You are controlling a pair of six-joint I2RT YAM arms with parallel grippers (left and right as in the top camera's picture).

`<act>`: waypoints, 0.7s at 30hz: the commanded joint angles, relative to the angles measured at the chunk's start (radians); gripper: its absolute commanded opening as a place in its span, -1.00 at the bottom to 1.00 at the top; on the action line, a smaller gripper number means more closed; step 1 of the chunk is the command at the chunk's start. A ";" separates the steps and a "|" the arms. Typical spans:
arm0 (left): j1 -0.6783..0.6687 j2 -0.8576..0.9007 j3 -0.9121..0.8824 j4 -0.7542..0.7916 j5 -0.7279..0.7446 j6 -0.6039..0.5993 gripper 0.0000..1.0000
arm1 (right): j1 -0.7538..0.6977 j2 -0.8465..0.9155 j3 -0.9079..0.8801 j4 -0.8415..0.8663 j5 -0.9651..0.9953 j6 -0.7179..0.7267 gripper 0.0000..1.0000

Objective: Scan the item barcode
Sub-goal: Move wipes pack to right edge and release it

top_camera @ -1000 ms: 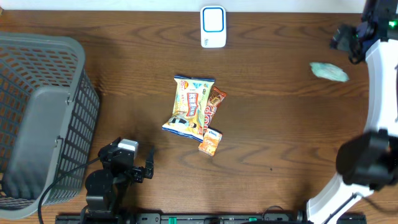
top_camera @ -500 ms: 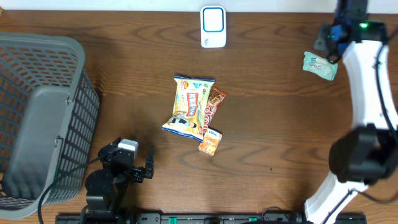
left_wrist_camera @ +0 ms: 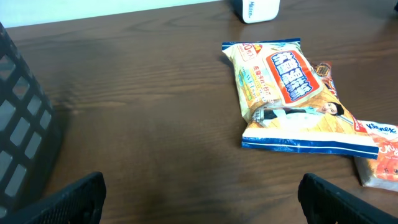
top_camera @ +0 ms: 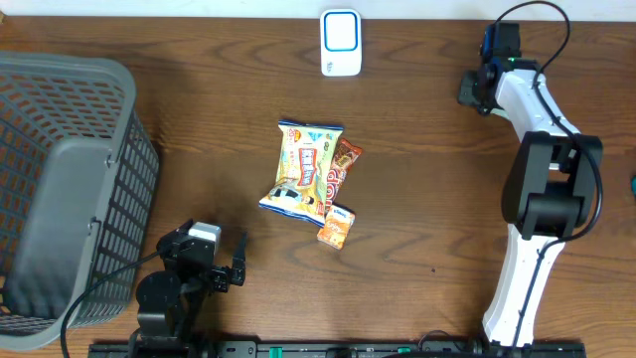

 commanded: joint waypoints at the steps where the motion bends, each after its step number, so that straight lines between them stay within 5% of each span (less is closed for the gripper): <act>1: -0.002 -0.005 -0.013 -0.021 -0.003 0.014 0.97 | -0.012 0.024 -0.002 -0.009 0.248 0.052 -0.98; 8: -0.002 -0.005 -0.013 -0.021 -0.003 0.014 0.97 | -0.084 0.022 -0.001 -0.039 0.538 0.122 -0.98; 21: -0.002 -0.005 -0.013 -0.021 -0.003 0.014 0.97 | -0.380 0.009 0.002 -0.174 0.397 0.225 -0.98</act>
